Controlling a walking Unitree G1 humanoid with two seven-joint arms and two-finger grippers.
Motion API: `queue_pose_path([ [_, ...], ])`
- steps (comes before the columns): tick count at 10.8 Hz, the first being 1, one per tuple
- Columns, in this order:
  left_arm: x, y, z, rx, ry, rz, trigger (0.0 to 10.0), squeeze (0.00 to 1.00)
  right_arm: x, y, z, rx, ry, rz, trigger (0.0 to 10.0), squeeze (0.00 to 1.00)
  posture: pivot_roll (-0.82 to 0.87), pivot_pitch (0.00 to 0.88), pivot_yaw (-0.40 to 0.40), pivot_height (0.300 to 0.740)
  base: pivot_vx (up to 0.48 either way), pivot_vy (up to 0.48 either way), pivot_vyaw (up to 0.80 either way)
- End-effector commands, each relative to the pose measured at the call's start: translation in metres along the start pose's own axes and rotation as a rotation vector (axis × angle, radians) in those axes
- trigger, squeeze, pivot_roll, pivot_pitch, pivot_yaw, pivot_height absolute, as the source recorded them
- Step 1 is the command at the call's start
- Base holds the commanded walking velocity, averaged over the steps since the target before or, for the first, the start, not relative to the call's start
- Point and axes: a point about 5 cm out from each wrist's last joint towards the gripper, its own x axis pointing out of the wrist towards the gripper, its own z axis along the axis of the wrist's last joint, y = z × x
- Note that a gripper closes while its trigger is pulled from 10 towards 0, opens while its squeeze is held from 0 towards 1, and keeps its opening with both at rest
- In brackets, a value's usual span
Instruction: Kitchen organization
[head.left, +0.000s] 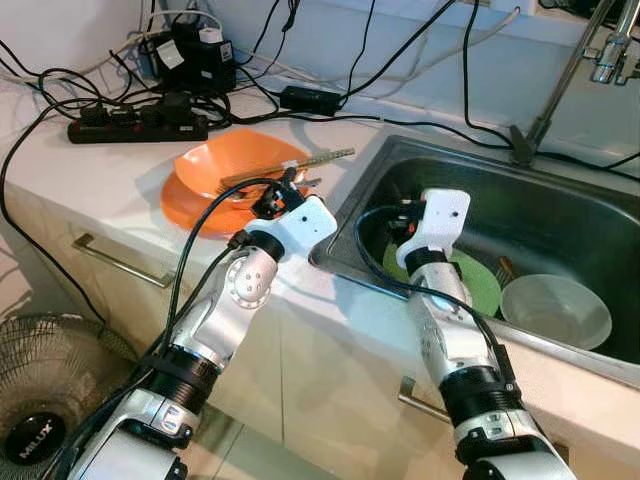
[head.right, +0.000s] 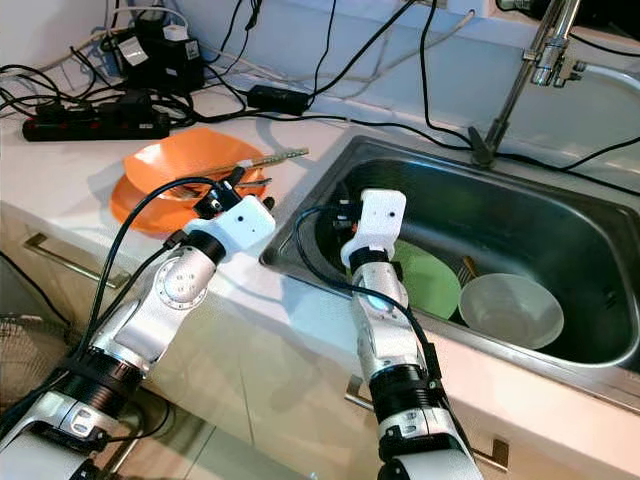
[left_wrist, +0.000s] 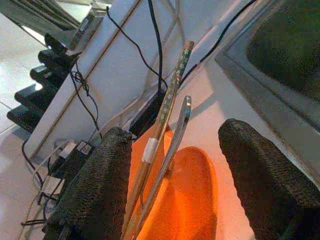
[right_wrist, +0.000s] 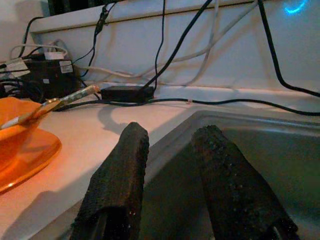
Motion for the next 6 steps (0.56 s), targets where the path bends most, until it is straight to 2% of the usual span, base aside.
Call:
queue_pose_path([
  [1, 0.0043, 0.0045, 0.0047, -0.013, -0.027, 0.027, 10.0, 0.0, -0.0019, -0.0035, -0.002, -0.012, -0.002, -0.012, 10.0, 0.0, 0.11, 0.0, -0.018, 0.74, 0.0, 0.0, 0.0],
  [4, 0.0047, 0.0031, 0.0007, -0.022, -0.025, 0.046, 10.0, 0.0, -0.0036, -0.003, -0.0048, -0.016, 0.0, -0.008, 10.0, 0.0, 0.12, 0.0, -0.022, 0.74, 0.0, 0.0, 0.0],
  [6, 0.0127, 0.007, 0.002, -0.001, -0.023, 0.051, 10.0, 0.0, -0.0018, -0.0016, -0.0027, -0.014, -0.003, -0.008, 10.0, 0.0, 0.12, 0.0, -0.023, 0.74, 0.0, 0.0, 0.0],
])
